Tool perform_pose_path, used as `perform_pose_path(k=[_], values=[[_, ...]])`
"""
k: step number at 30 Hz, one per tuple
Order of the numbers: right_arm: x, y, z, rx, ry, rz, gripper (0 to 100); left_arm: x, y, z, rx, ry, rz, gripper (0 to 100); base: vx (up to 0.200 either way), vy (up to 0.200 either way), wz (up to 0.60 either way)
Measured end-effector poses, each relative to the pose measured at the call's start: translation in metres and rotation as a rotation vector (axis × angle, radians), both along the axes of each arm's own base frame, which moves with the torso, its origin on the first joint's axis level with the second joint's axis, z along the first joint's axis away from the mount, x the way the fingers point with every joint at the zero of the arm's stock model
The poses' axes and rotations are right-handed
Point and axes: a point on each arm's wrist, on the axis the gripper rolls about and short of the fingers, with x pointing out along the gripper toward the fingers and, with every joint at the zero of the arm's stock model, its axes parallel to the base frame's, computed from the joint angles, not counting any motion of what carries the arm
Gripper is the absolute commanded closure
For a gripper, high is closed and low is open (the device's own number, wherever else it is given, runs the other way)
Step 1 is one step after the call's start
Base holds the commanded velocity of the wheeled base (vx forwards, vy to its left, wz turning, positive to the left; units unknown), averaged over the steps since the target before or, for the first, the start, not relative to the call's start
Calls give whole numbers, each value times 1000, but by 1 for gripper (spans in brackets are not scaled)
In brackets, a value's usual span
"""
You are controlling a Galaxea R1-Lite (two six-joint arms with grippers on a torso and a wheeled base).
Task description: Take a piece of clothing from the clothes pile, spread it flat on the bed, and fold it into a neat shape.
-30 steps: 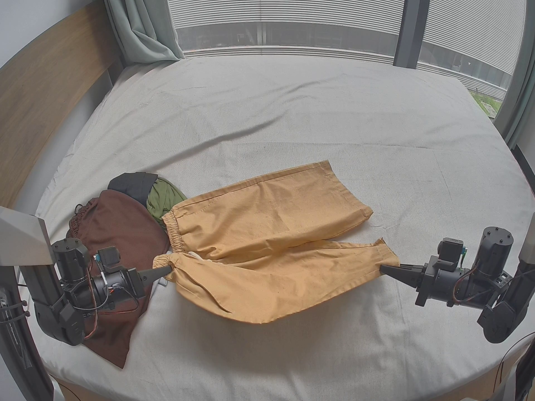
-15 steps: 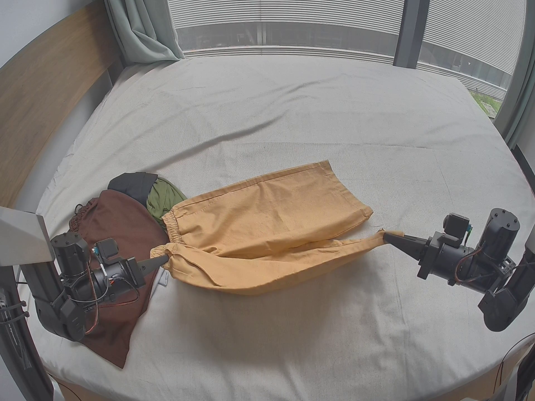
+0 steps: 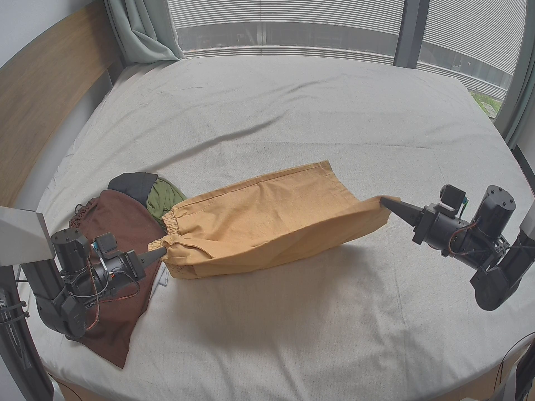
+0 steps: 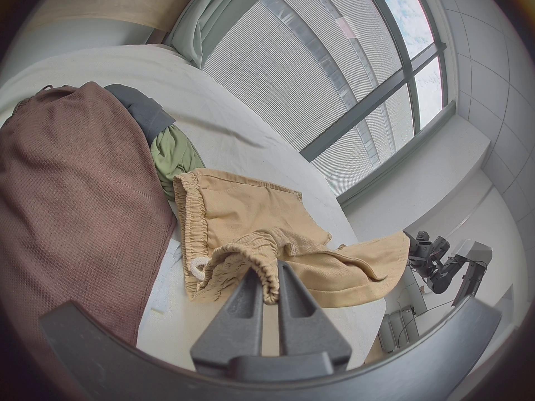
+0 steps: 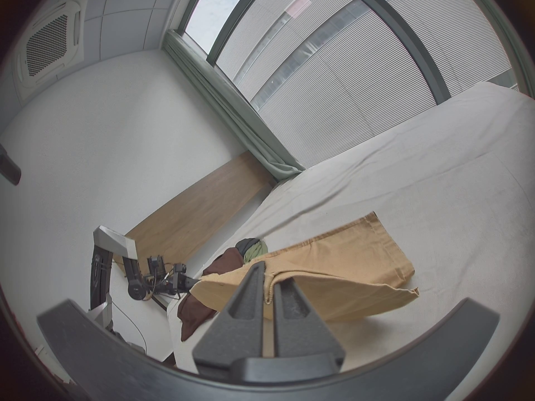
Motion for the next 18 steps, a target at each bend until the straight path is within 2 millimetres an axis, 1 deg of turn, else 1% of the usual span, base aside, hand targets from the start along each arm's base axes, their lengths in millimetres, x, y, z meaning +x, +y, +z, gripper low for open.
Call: perform_pose_path(k=[6,18], values=[[16,3,8,46,-15,2,100,4,0,2,2,-14,23,100,0,0,0],[38,6,15,54,-14,-1,100,15,-1,9,-29,-37,78,100,0,0,0]])
